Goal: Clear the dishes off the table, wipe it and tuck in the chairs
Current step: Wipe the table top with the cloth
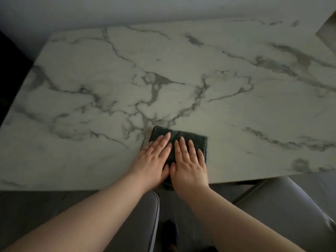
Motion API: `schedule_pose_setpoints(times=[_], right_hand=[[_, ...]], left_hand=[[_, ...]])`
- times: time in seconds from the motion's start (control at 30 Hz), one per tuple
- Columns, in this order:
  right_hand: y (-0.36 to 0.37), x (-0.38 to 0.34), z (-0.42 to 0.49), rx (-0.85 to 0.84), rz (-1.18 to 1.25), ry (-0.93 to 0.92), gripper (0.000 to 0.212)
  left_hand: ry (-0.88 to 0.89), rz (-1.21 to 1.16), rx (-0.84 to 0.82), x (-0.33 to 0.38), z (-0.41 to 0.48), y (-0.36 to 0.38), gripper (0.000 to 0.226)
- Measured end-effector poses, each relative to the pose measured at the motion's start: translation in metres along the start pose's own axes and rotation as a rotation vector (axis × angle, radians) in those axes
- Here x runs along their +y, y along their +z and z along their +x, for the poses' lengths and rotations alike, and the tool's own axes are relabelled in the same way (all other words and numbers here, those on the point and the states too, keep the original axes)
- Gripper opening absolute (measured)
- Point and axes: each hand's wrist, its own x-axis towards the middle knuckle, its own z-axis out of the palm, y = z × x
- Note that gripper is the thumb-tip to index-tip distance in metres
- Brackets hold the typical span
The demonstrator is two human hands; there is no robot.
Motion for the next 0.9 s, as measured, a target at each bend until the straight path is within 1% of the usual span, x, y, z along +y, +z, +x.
schedule_pose_setpoints(times=[0.07, 0.13, 0.2, 0.27, 0.37, 0.47, 0.53, 0.57, 0.63, 0.77, 0.8, 0.9], right_hand=[[-0.003, 0.008, -0.001, -0.003, -0.020, -0.058, 0.069], [-0.006, 0.018, -0.002, -0.014, -0.030, -0.106, 0.071], [-0.007, 0.032, -0.009, -0.024, -0.056, -0.147, 0.070], [-0.008, 0.046, -0.022, 0.001, -0.089, -0.157, 0.068], [-0.010, 0.068, -0.045, -0.007, -0.124, -0.175, 0.065], [-0.017, 0.079, -0.041, -0.032, -0.113, -0.189, 0.062], [-0.023, 0.076, -0.024, -0.066, -0.122, -0.208, 0.065], [-0.026, 0.074, -0.013, -0.081, -0.118, -0.246, 0.069], [-0.028, 0.069, 0.012, -0.091, -0.100, -0.288, 0.076], [-0.036, 0.052, 0.073, -0.048, -0.133, -0.300, 0.066], [-0.037, 0.046, 0.088, -0.046, -0.144, -0.293, 0.066], [-0.044, 0.024, 0.147, -0.038, -0.164, -0.274, 0.061]], left_hand=[[-0.021, -0.064, 0.009, 0.008, -0.004, 0.002, 0.074], [-0.066, -0.051, -0.004, 0.019, -0.005, 0.004, 0.080], [-0.110, -0.016, -0.023, 0.038, -0.010, 0.008, 0.079], [-0.135, 0.006, -0.049, 0.059, -0.020, 0.014, 0.077], [-0.200, -0.030, -0.022, 0.088, -0.035, 0.022, 0.077], [-0.233, -0.071, 0.020, 0.095, -0.029, 0.024, 0.068], [-0.237, -0.091, 0.033, 0.087, -0.019, 0.021, 0.066], [-0.247, -0.097, 0.045, 0.081, -0.012, 0.020, 0.066], [-0.293, -0.115, 0.038, 0.066, 0.005, 0.014, 0.067], [-0.302, -0.100, 0.012, 0.026, 0.051, -0.005, 0.084], [-0.311, -0.111, 0.010, 0.013, 0.063, -0.008, 0.085], [-0.321, -0.086, 0.036, -0.035, 0.108, -0.016, 0.070]])
